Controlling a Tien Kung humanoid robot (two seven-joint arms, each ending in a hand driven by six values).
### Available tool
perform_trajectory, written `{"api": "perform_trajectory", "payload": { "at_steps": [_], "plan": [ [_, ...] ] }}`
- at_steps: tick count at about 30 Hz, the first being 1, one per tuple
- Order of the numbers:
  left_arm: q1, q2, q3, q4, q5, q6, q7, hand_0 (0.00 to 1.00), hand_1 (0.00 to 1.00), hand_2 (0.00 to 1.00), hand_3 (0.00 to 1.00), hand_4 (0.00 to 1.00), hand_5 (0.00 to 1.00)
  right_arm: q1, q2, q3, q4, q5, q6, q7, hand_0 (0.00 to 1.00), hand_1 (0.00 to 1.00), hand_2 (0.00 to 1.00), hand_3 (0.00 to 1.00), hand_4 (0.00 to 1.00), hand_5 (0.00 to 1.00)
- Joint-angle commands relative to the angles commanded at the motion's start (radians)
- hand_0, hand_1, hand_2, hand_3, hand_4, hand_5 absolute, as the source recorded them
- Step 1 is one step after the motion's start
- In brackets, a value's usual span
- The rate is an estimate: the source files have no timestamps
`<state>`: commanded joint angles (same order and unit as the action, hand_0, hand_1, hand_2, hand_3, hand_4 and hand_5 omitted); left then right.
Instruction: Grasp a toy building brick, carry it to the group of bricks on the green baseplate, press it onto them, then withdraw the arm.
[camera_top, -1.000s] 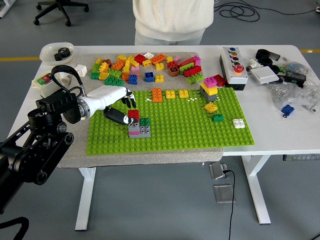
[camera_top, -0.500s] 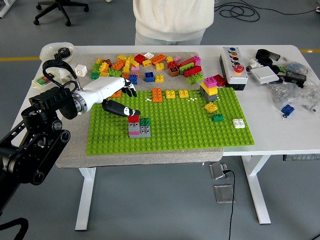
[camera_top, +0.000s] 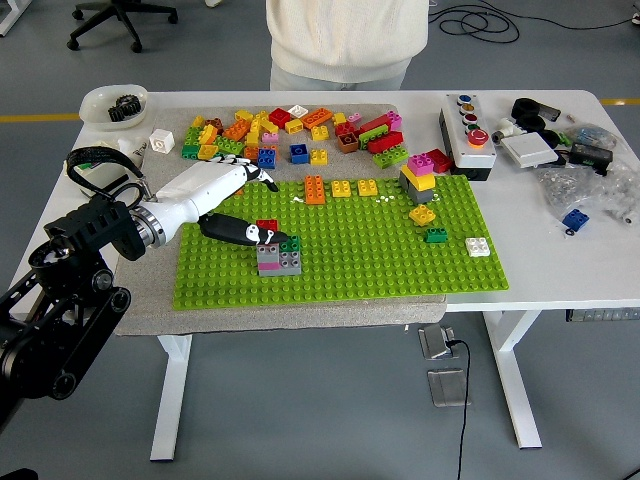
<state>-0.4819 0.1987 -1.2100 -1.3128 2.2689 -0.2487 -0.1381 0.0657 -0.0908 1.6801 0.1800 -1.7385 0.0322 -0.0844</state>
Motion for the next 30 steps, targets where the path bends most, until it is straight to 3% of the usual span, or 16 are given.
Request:
{"api": "perform_trajectory", "payload": {
  "at_steps": [13, 30],
  "plan": [
    [0.058, 0.01, -0.004, 0.023, 0.0, 0.073, -0.052, 0.998, 0.998, 0.998, 0.652, 0.998, 0.811, 0.001, -0.001, -0.003, 0.0, -0.004, 0.0, 0.0, 0.744, 0.635, 0.68, 0.626, 0.849, 0.563],
    [0.067, 0.002, 0.008, 0.04, 0.0, 0.071, -0.056, 0.998, 0.998, 0.998, 0.638, 0.998, 0.79, -0.002, 0.0, -0.004, 0.0, -0.007, 0.001, -0.001, 0.743, 0.636, 0.68, 0.629, 0.85, 0.564]
  ]
}}
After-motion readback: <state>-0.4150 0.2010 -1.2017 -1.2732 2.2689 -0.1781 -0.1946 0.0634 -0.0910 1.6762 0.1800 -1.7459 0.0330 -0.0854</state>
